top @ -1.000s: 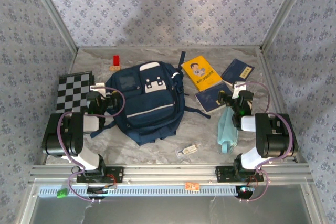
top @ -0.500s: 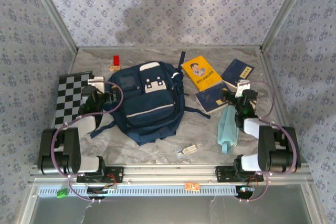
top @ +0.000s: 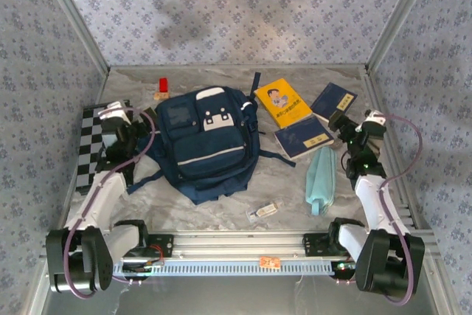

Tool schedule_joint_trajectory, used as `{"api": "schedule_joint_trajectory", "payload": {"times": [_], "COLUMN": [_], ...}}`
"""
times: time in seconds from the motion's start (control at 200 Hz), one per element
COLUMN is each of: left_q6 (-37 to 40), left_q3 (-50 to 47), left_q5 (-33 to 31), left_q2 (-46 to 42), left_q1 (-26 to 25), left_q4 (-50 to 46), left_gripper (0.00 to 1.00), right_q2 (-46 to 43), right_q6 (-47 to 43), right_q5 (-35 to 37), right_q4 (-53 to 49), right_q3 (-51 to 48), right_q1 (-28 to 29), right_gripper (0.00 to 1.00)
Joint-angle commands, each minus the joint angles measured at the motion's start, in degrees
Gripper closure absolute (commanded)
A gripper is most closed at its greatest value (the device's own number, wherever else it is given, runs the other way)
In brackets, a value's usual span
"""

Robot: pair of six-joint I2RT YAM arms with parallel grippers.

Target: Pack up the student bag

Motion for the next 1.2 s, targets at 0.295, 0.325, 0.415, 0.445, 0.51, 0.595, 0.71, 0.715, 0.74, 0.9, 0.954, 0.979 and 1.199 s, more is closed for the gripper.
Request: {"api": "schedule_joint_trajectory", "payload": {"times": [0.295, 0.325, 0.415, 0.445, 0.51, 0.595, 0.71, 0.715, 0.74, 0.9, 0.954, 0.979, 1.199], "left_q6": [-22.69, -23.54, -26.03, -27.20, -30.17, -34.26, -40.08, -40.30, -41.46, -47.97, -49.26, -49.19, -48.50], "left_q3": [6.87, 6.65, 5.84, 5.49, 4.31, 2.41, -0.88, -1.05, -1.79, -6.32, -7.60, -8.04, -9.10], "left_q5": [11.53, 11.59, 11.53, 11.61, 12.01, 12.12, 12.68, 12.62, 12.37, 9.86, 10.05, 10.09, 10.06], "left_q2": [-5.83, -6.79, -9.42, -10.14, -11.83, -13.09, -12.88, -12.89, -12.78, -11.80, -11.09, -10.83, -6.29], "left_q1": [-1.04, -1.85, -5.03, -5.98, -8.14, -11.49, -16.55, -16.69, -18.07, -24.04, -24.26, -24.38, -24.56], "left_q4": [-28.98, -30.72, -35.48, -36.98, -39.77, -42.10, -41.82, -41.76, -41.11, -36.34, -34.44, -33.40, -27.11], "left_gripper": [0.00, 0.00, 0.00, 0.00, 0.00, 0.00, 0.00, 0.00, 0.00, 0.00, 0.00, 0.00, 0.00], "right_q2": [10.77, 11.85, 15.24, 16.41, 19.00, 21.94, 26.26, 26.57, 27.55, 31.17, 32.78, 33.52, 38.65], "right_q6": [6.83, 6.81, 7.23, 7.52, 8.71, 11.81, 14.07, 14.13, 14.25, 16.90, 17.86, 18.04, 18.17], "right_q5": [-15.58, -15.98, -16.79, -17.26, -17.95, -19.05, -19.20, -19.19, -19.26, -16.17, -16.97, -17.10, -17.61], "right_q4": [-30.87, -31.91, -34.54, -34.95, -35.46, -33.27, -29.73, -29.63, -28.89, -23.46, -21.05, -20.33, -16.46], "right_q3": [16.71, 17.56, 20.17, 20.86, 22.12, 22.31, 22.84, 22.87, 23.13, 21.91, 21.57, 21.74, 22.64], "right_q1": [11.76, 13.47, 19.21, 21.06, 24.59, 28.96, 34.23, 34.36, 35.21, 39.63, 40.29, 40.48, 41.86], "right_gripper": [0.00, 0.00, 0.00, 0.00, 0.00, 0.00, 0.00, 0.00, 0.01, 0.06, 0.09, 0.11, 0.28]}}
